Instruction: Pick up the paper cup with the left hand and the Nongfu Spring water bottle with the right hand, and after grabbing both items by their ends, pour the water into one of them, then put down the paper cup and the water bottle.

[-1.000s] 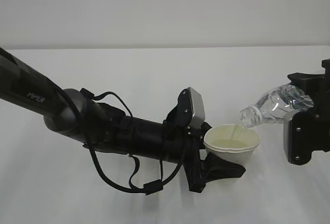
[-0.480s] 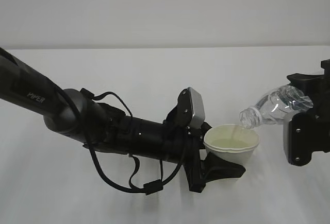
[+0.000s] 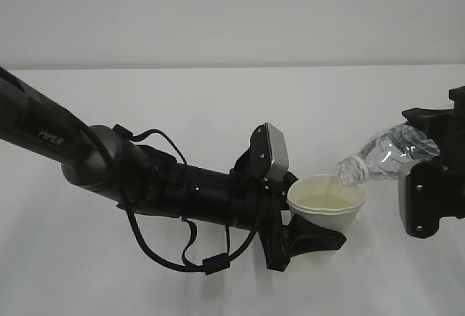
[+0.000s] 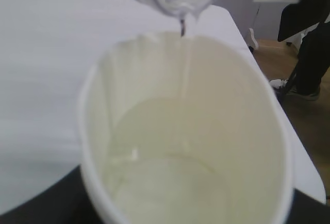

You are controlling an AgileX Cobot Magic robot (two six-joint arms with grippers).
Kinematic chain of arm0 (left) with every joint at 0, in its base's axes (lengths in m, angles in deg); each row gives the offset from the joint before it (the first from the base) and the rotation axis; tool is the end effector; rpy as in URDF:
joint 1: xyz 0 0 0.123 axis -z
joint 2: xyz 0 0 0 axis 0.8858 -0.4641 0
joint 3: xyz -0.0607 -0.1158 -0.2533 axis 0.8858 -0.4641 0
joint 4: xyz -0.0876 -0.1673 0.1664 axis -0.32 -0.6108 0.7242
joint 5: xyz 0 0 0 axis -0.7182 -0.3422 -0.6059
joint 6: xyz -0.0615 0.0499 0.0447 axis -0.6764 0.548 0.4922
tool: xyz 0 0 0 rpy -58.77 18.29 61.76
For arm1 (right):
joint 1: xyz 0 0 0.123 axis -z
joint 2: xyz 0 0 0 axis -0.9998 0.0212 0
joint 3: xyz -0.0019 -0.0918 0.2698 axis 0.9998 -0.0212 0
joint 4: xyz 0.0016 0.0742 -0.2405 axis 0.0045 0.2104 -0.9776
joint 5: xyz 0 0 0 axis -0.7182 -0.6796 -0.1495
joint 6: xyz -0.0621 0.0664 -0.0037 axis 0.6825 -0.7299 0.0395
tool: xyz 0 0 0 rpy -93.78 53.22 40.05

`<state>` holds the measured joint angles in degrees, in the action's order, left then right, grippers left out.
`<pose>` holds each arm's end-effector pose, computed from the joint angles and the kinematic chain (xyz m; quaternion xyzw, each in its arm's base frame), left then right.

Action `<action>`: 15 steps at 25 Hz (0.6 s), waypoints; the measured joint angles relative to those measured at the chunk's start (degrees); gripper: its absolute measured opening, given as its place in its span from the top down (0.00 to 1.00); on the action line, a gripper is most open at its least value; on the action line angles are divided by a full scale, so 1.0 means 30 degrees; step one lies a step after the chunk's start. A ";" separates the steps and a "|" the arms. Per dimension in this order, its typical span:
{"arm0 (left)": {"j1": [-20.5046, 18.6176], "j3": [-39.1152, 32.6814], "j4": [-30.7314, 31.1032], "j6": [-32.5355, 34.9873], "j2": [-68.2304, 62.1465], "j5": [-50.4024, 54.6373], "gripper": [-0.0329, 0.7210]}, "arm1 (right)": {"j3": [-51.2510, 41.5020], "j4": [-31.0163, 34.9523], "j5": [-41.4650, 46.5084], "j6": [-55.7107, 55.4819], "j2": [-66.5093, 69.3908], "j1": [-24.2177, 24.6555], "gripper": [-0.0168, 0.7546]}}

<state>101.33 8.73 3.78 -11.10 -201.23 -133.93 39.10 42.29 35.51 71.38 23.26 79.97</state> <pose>0.2784 -0.3151 0.0834 0.5410 0.5871 -0.4567 0.3925 0.2421 0.0408 0.1671 -0.6725 0.4539 -0.4133 0.4135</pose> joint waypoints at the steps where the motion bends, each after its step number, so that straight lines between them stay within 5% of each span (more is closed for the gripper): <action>1: 0.0000 0.0000 0.0000 0.0000 0.0000 0.0000 0.38 | 0.0000 0.0000 0.0000 0.0000 0.0000 0.0000 0.48; 15: 0.0000 0.0000 0.0000 0.0000 0.0000 0.0000 0.38 | 0.0036 0.0000 -0.0191 0.0032 0.0000 0.0000 0.48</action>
<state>101.33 8.73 3.78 -11.10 -201.23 -133.93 39.20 42.29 34.93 71.47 23.26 79.97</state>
